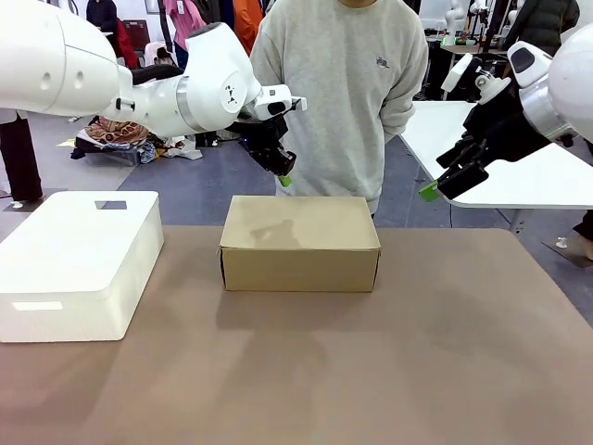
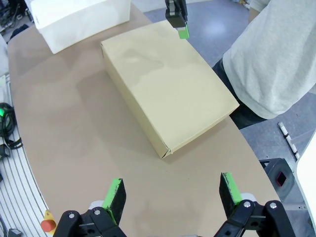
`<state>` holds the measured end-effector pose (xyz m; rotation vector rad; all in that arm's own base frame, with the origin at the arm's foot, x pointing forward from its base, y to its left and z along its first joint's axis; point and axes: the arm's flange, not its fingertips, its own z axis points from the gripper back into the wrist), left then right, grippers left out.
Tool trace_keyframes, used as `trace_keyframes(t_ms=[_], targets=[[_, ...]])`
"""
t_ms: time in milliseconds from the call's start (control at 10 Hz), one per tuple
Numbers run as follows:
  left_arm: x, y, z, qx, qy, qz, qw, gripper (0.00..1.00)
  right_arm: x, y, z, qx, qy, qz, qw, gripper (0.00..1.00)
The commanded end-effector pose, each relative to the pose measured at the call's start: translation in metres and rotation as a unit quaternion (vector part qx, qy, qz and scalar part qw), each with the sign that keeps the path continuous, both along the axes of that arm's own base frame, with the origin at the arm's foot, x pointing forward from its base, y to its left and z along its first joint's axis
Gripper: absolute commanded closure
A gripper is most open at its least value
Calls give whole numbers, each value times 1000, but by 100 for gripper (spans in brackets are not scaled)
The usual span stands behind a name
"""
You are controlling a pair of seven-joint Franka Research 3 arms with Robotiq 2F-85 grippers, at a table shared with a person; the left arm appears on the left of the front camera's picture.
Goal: Pack the shoes into the box.
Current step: Press down on the lid of the Shoes Box.
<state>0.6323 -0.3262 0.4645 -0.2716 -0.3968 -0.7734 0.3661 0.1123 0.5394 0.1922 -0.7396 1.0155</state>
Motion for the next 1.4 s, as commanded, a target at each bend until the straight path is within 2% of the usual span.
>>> trace_keyframes(t_ms=[0, 100, 300, 500, 700, 800, 1200, 1300], targets=[[1, 1, 1, 2, -2, 1, 1000, 100, 3, 2, 5, 2, 5, -7, 1000, 0], [0, 0, 0, 0, 0, 0, 1000, 100, 3, 2, 5, 2, 5, -7, 1000, 0], [-52, 17, 21, 24, -22, -26, 999, 100, 3, 2, 5, 2, 5, -7, 1000, 0], [-94, 42, 36, 38, -36, -25, 998, 100, 3, 2, 5, 2, 5, -7, 1000, 0], [-126, 63, 46, 58, -46, 0, 997, 100, 3, 2, 5, 2, 5, -7, 1000, 0], [-144, 68, 50, 62, -47, 8, 997, 92, 3, 2, 5, 2, 5, -7, 1000, 0], [-204, 77, 53, 59, -70, 23, 996, 14, 3, 2, 5, 2, 5, -7, 1000, 0], [-217, 82, 50, 59, -72, 26, 995, 0, 3, 2, 5, 2, 5, -7, 1000, 0]])
